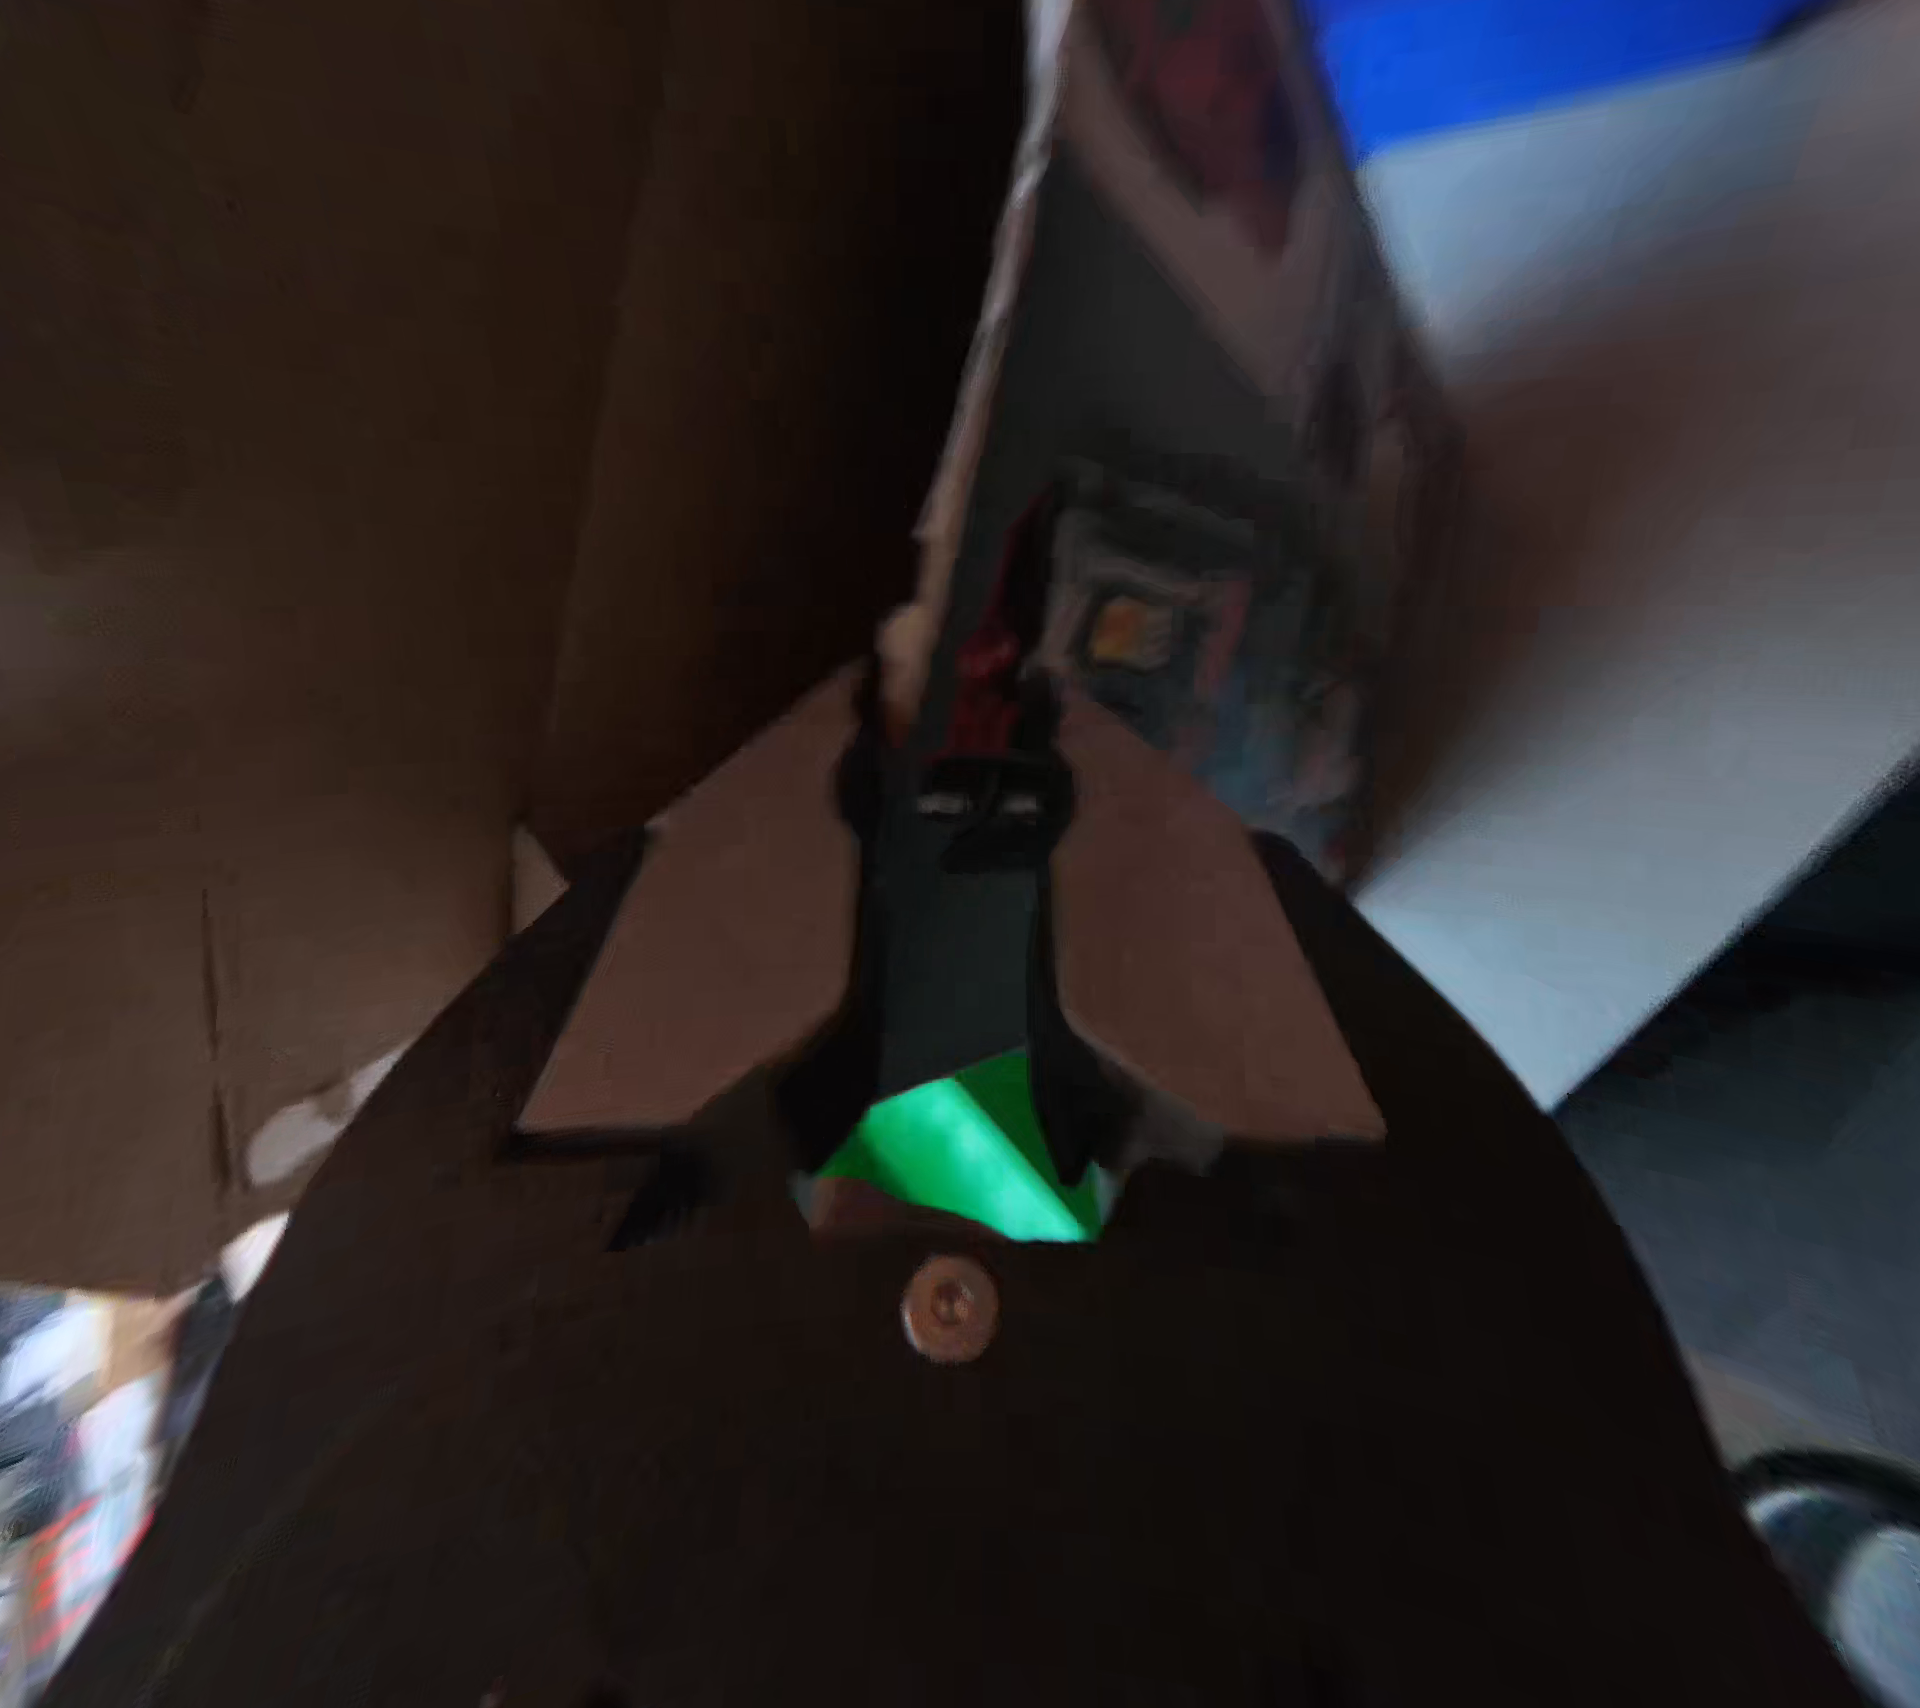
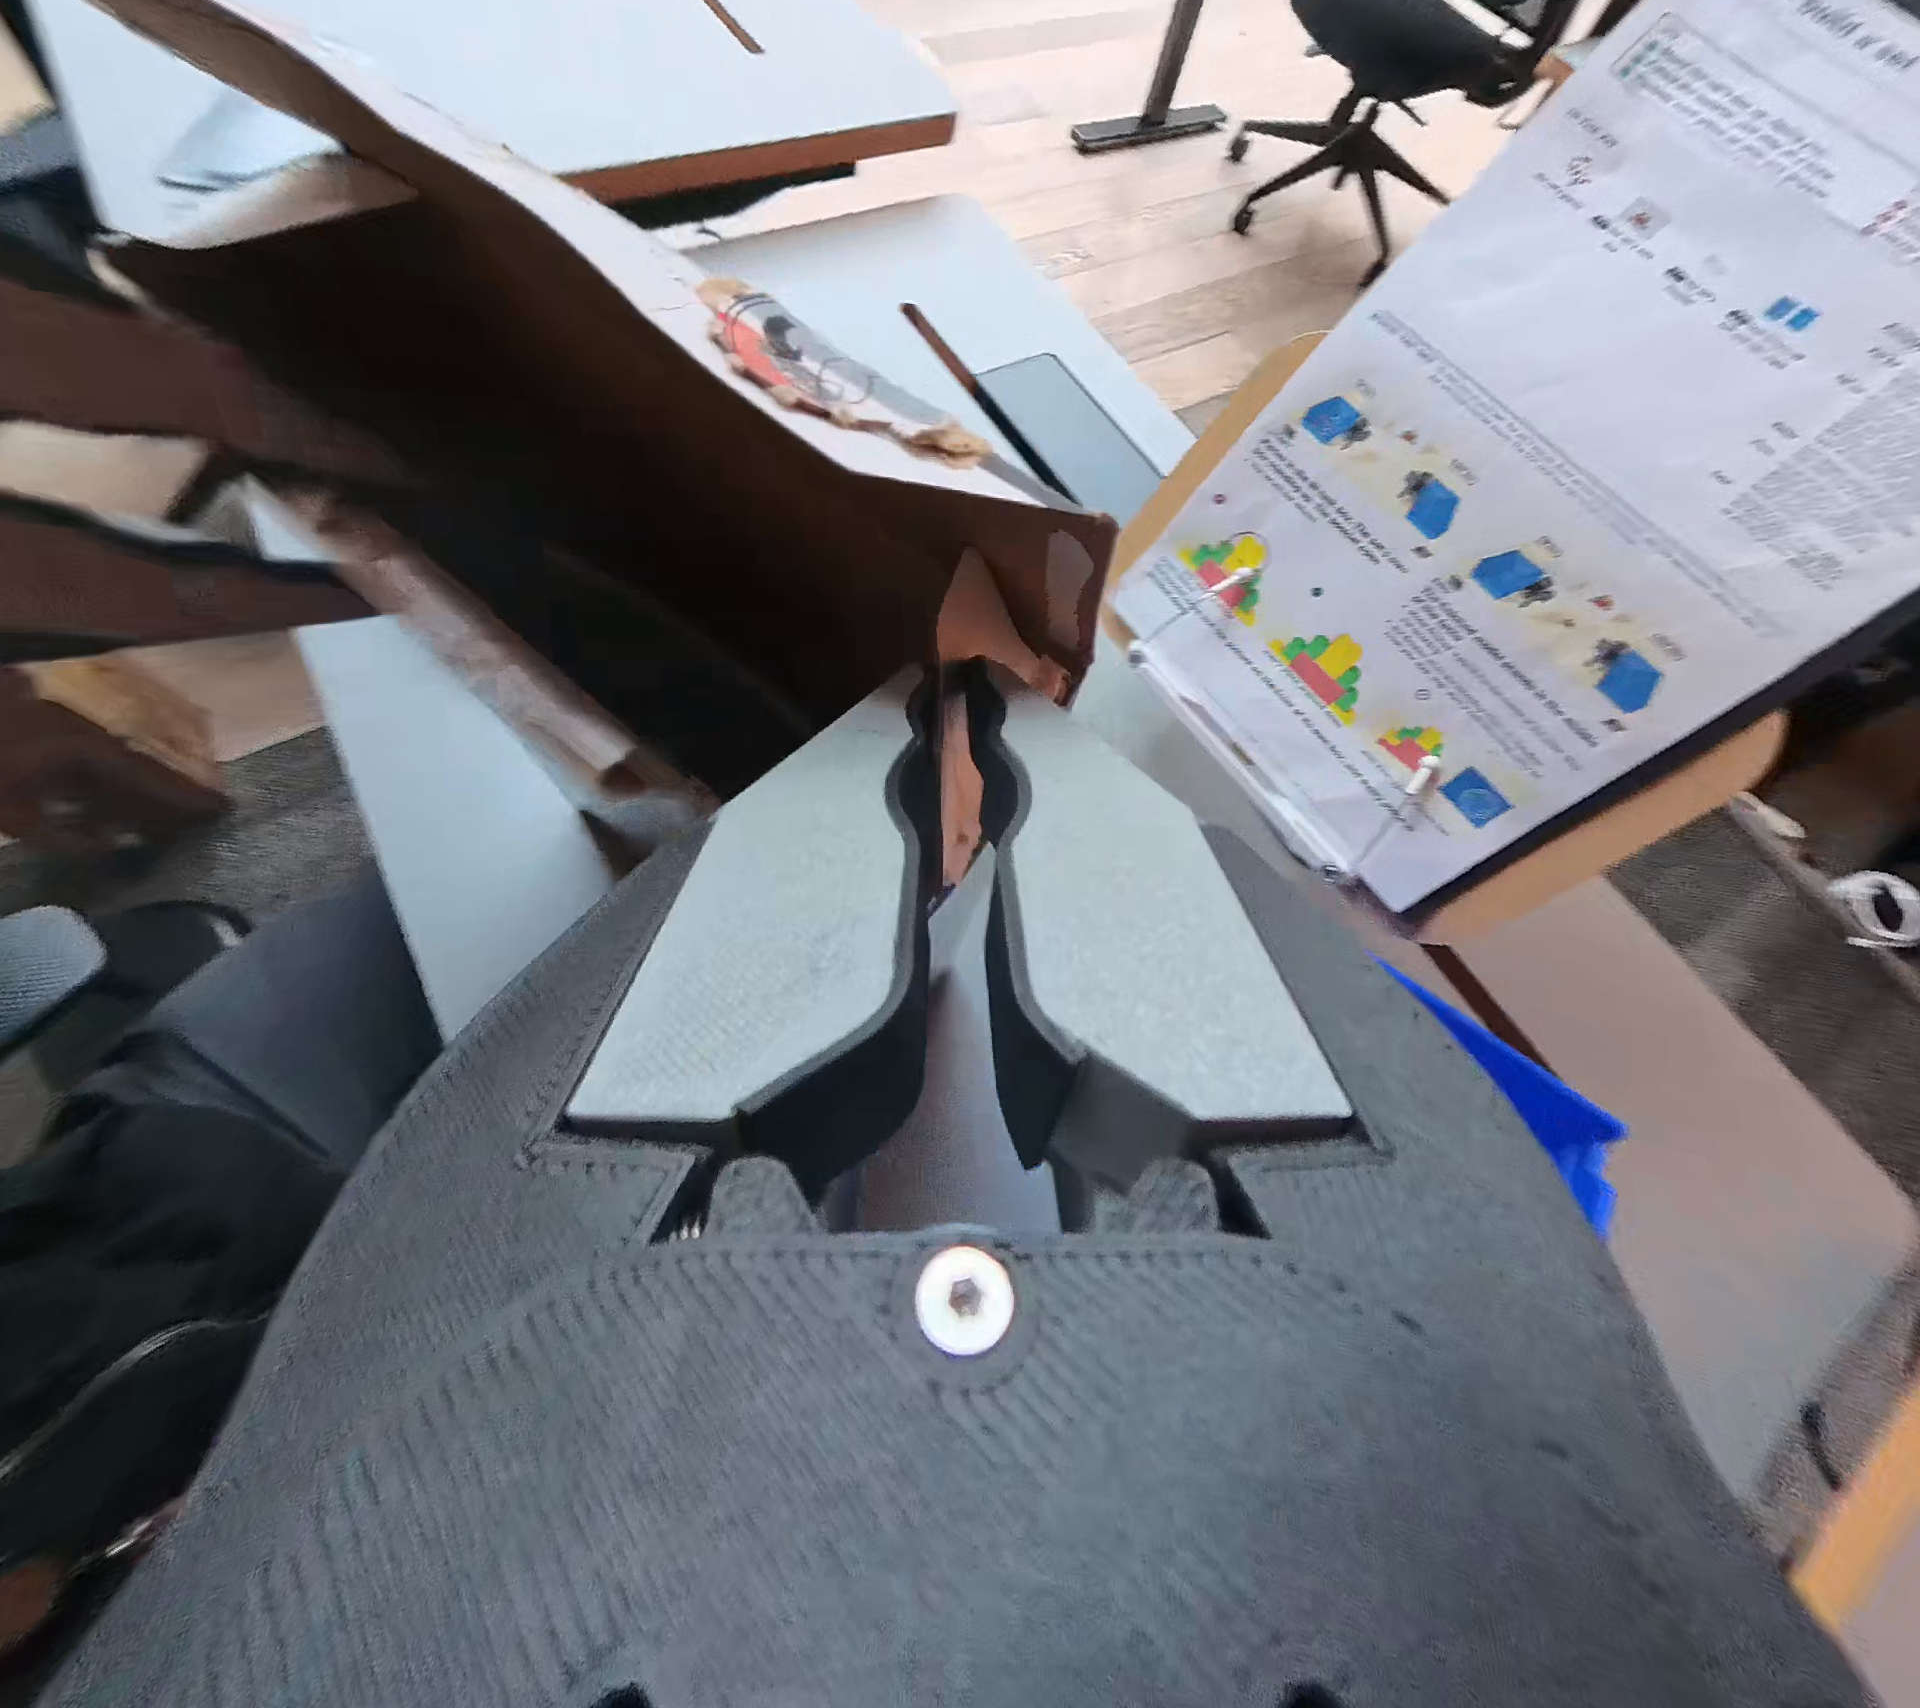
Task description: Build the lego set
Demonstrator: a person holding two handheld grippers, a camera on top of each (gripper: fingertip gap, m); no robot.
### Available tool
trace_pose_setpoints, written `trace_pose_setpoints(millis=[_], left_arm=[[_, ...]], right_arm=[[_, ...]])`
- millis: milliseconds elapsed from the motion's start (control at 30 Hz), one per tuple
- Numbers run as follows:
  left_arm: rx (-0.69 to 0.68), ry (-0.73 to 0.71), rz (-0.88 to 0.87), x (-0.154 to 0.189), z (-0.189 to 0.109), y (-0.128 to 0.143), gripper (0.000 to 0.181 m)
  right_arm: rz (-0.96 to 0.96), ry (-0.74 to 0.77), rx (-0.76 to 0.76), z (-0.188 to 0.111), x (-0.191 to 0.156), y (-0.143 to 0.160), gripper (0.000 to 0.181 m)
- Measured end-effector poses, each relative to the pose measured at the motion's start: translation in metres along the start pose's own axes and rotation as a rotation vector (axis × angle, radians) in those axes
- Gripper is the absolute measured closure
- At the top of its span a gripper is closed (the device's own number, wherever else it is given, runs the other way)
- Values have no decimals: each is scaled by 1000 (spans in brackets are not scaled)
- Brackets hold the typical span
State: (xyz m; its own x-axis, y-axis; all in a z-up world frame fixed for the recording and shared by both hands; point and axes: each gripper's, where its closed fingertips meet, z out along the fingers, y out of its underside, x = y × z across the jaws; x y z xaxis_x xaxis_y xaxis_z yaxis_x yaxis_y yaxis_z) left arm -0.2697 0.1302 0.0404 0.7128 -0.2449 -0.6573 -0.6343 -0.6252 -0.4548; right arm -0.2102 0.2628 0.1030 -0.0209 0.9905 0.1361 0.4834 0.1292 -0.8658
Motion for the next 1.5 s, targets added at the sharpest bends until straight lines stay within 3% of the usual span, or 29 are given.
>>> trace_pose_setpoints(millis=[33,133,233,333,367,433,533,567,600,733,800,933,1000,1033,1100,1233,1300,1333,1433,1500], left_arm=[[-4,-20,29,-5,5,2,156],[77,156,-8,9,-8,-1,169],[172,215,3,15,-17,2,171],[216,234,45,16,-21,4,171],[223,235,50,16,-22,5,170],[226,240,65,17,-22,4,171],[240,221,130,20,-25,5,172],[247,196,137,17,-23,6,169],[257,182,136,16,-23,7,169],[299,174,202,24,-33,13,169],[325,124,286,22,-34,16,168],[368,128,271,11,-27,18,166],[369,120,263,6,-22,17,165],[369,122,262,5,-22,17,165],[361,129,246,3,-20,17,165],[336,117,207,-4,-13,16,163],[332,133,195,-6,-11,16,164],[334,131,192,-8,-10,16,164],[354,131,163,-13,-5,15,162],[370,125,161,-15,-4,15,161]], right_arm=[[15,-33,9,-3,-2,1,178],[-60,-95,58,-18,-11,3,167],[-232,4,144,-33,-10,-2,122],[-359,50,248,-38,-11,-14,96],[-355,42,277,-36,-10,-19,99],[-331,-27,309,-24,-14,-31,130],[-409,-230,193,3,-33,-33,155],[-394,-356,133,6,-42,-31,175],[-329,-485,72,5,-49,-31,181],[257,-969,-181,6,-52,-30,181],[498,-1172,-225,18,-43,-27,177],[738,-1523,-31,29,-37,-25,165],[828,-1638,49,30,-33,-23,151],[851,-1631,25,35,-34,-19,142],[781,-1408,-14,52,-30,-15,125],[232,-614,2,50,19,-23,91],[-50,-226,-12,29,37,-37,88],[-186,-98,2,12,30,-49,88],[-542,35,60,-16,-43,-66,110],[-766,16,64,-8,-95,-61,151]])
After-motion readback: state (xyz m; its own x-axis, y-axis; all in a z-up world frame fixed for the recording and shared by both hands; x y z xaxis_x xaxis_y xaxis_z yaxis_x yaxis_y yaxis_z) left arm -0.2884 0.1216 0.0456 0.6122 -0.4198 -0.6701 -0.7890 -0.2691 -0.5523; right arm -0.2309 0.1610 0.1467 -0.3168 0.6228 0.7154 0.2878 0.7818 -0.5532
